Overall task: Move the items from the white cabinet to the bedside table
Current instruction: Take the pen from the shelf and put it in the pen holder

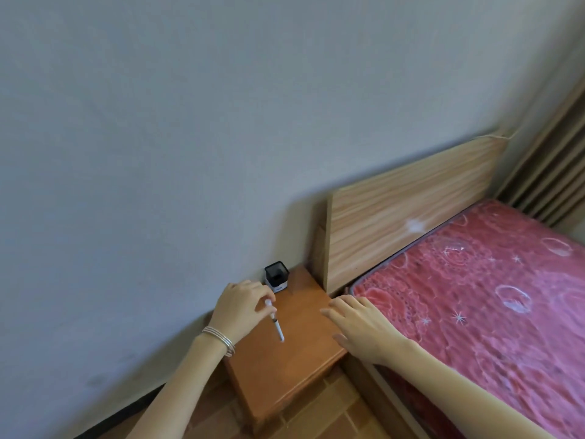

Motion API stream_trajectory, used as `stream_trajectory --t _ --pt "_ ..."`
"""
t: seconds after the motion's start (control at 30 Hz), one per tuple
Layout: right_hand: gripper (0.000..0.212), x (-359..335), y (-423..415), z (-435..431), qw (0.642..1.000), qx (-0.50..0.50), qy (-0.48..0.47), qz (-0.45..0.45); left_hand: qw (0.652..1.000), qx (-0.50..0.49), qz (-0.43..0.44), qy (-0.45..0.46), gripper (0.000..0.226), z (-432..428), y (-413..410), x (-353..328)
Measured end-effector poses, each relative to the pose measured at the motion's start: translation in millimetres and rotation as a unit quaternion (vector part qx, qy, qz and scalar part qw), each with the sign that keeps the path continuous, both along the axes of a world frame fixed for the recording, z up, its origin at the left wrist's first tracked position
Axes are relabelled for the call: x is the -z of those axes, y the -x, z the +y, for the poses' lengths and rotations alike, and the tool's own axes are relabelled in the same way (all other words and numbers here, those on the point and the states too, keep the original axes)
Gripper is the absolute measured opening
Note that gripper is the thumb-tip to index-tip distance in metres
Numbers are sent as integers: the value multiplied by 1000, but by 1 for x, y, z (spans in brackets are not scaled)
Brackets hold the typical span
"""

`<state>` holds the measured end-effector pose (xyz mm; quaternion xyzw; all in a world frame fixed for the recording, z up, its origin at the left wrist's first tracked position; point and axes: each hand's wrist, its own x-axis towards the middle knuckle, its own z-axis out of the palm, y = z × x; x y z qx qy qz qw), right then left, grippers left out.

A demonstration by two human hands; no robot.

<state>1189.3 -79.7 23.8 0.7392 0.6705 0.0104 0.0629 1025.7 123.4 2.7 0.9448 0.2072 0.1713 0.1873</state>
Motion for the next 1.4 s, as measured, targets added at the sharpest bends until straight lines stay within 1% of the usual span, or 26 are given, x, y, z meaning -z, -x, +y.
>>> stream_trajectory --t 0.13,0.23,0.4,0.53,0.63,0.73,0.83,0.97,1.1,1.2,1.4 --pt "49 14 -18 38 1000 3 18 20 1000 -8 -8 20 7 42 -26 18" --pt "49 25 -32 62 999 5 26 32 998 -38 -15 47 1 68 -46 39" --pt "50 57 -68 102 998 15 32 49 991 -111 -32 65 8 99 -78 82" --pt "50 85 -100 135 999 24 -7 47 986 -149 -34 66 10 120 -111 115" --pt "50 104 -121 160 996 36 -46 65 982 -175 -35 67 11 135 -135 138" --pt "43 128 -141 183 992 36 -92 75 975 -205 -43 71 10 147 -157 158" --pt "43 155 -160 200 987 46 -116 102 972 -223 -42 66 10 157 -177 182" --pt "44 198 -182 213 988 44 -96 116 964 -254 -36 72 10 168 -201 221" --pt "47 230 -200 218 992 28 -47 117 962 -263 -22 68 11 171 -220 253" --pt "54 246 -211 223 991 19 -42 123 957 -279 -10 84 10 175 -229 276" --pt "54 264 -226 232 993 -2 -28 113 951 -296 -1 90 16 181 -244 298"
